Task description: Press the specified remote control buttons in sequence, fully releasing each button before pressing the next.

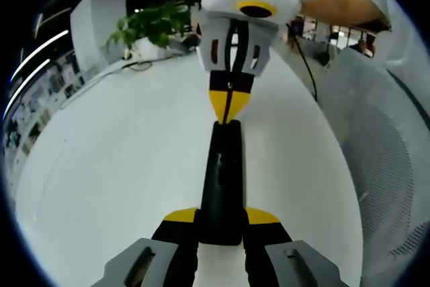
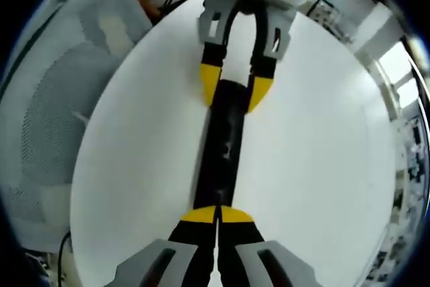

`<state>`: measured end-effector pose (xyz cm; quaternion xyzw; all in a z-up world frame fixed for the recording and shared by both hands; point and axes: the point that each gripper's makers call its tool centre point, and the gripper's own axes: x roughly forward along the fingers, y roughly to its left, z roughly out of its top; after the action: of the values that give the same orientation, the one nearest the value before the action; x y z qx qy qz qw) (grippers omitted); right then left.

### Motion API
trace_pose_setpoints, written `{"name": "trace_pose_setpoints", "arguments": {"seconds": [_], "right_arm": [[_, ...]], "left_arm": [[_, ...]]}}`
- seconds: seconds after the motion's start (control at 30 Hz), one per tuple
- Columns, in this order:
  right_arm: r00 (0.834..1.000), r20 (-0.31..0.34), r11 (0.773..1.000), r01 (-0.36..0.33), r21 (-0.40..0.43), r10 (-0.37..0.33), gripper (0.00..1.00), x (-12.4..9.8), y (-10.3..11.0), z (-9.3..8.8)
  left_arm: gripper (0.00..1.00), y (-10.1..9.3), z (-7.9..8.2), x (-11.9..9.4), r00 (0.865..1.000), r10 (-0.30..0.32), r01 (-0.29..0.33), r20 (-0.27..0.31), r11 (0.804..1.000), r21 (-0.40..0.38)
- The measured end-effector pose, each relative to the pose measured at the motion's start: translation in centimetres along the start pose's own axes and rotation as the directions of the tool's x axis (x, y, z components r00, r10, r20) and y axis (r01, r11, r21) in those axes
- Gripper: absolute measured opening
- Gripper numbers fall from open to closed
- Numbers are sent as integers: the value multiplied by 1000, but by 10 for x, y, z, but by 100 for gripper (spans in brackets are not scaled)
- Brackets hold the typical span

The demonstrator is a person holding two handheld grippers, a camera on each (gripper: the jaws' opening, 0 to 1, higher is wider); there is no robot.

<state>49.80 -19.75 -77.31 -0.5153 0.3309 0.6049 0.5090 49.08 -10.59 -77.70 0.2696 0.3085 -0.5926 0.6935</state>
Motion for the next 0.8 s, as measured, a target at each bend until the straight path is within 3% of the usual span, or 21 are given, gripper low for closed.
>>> {"name": "trace_pose_setpoints", "arguments": {"seconds": [0.8], "right_arm": [[994,91,996,57,63,-62,0,-13,-1,6]], "left_arm": [[24,-1,0,1,1000,4,-4,-14,1000,0]]}}
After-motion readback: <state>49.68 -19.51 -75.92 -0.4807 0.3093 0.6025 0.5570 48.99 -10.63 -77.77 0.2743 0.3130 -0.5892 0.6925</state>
